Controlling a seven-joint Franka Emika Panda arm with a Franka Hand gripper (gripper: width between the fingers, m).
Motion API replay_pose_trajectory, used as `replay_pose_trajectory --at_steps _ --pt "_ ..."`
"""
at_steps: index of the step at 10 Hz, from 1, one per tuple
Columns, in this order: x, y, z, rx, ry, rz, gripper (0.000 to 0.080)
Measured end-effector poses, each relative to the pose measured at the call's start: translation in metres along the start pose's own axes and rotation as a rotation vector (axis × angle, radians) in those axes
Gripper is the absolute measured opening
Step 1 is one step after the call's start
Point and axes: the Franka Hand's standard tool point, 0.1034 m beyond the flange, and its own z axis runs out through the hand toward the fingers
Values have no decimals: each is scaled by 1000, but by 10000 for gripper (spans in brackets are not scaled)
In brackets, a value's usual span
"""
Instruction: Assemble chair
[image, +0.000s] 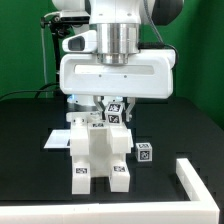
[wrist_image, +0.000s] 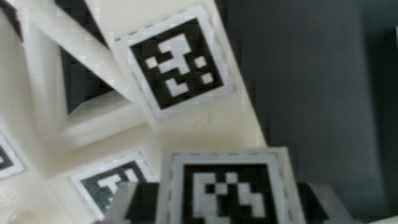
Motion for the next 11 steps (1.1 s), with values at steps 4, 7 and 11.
replay_pose_trajectory --at_steps 4,7,11 --pt "0 0 1 24 -11 210 268" --pt "0 0 1 24 -12 205 584" --pt "0 -6 -5 29 -13 -4 646"
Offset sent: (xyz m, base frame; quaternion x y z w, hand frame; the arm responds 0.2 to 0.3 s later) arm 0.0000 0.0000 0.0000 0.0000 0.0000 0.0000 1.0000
